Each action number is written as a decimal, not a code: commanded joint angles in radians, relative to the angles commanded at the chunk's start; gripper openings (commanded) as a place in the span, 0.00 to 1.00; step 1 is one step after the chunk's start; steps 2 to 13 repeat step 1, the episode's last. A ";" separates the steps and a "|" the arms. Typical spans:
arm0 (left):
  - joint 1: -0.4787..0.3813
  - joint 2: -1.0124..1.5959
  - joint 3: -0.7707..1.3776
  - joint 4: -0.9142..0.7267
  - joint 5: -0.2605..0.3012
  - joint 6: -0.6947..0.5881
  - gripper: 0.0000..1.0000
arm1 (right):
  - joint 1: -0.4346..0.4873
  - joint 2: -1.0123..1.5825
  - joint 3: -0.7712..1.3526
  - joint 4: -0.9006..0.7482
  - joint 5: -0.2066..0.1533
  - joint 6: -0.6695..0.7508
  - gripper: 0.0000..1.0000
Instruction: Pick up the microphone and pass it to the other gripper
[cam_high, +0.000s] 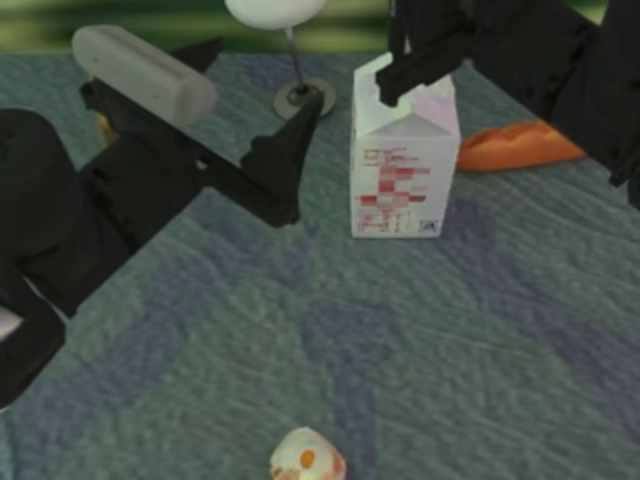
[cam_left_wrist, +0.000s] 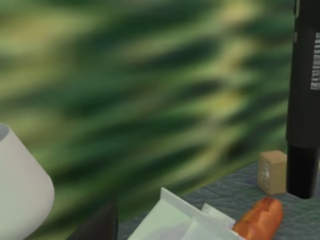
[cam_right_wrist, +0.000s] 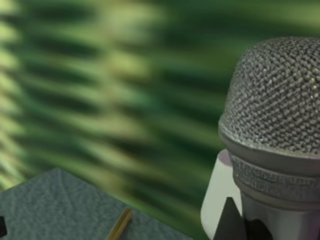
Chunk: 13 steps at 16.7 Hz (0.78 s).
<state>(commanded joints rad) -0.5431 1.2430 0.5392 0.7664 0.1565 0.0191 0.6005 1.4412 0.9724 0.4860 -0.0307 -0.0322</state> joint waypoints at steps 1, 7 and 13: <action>0.001 -0.003 -0.003 0.000 0.001 0.000 1.00 | -0.002 -0.001 -0.001 0.000 -0.001 0.000 0.00; 0.001 -0.003 -0.003 0.000 0.001 0.000 1.00 | -0.002 -0.001 -0.001 0.000 -0.001 0.000 0.00; 0.001 -0.003 -0.003 0.000 0.001 0.000 1.00 | -0.002 -0.001 -0.001 0.000 -0.001 0.000 0.00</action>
